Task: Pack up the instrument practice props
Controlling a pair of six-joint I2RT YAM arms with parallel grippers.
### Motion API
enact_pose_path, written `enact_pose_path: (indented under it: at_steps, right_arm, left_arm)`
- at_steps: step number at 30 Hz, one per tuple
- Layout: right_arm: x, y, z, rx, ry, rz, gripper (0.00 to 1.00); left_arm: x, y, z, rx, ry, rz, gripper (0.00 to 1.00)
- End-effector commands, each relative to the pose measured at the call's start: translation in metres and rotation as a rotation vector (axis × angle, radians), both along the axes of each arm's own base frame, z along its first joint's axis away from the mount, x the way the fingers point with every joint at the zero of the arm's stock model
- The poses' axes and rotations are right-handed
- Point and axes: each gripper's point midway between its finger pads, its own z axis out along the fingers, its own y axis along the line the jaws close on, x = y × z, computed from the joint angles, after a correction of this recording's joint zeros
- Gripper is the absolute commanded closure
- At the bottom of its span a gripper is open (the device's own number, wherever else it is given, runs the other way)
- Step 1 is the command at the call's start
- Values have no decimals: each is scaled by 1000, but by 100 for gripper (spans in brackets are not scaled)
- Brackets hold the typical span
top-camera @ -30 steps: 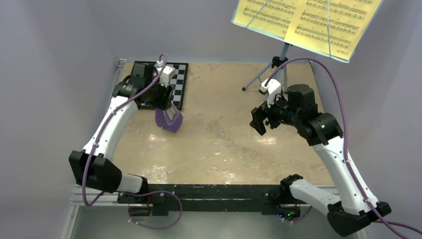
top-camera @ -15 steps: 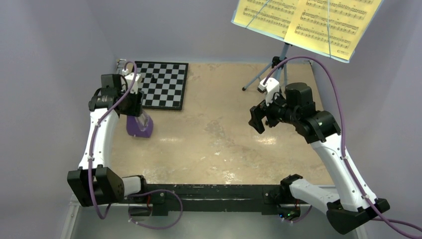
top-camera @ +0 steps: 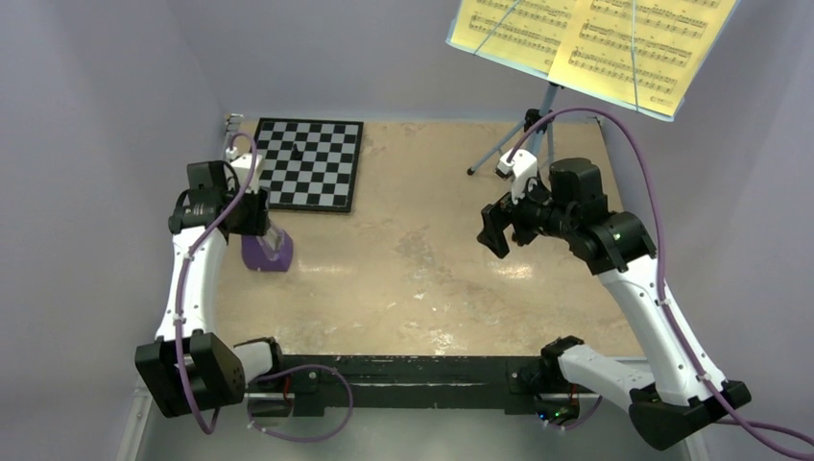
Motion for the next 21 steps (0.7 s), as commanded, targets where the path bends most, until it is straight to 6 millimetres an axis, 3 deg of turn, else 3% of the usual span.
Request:
enact_pose_path:
  at_steps: [1,5,10,12,17,21]
  right_arm:
    - [1,9,17,51,-9,24,1]
    - [1,10,21,55,-13,30,1]
    - [-1,12,24,62,-13,43,1]
    - [-2,13,26,67,-10,47,1]
    - [-13,12,34,78,-17,73,1]
    - [-17,12,35,80,-12,78,1]
  left_arm:
    - [11,7,22,43,-124,-10,50]
    - [8,15,31,82,-150,23,23]
    - [8,15,65,84,-225,30,12]
    - [7,11,89,73,-274,30,11]
    - [6,-9,187,34,-453,-43,6]
    - [15,-18,235,17,-526,-104,5]
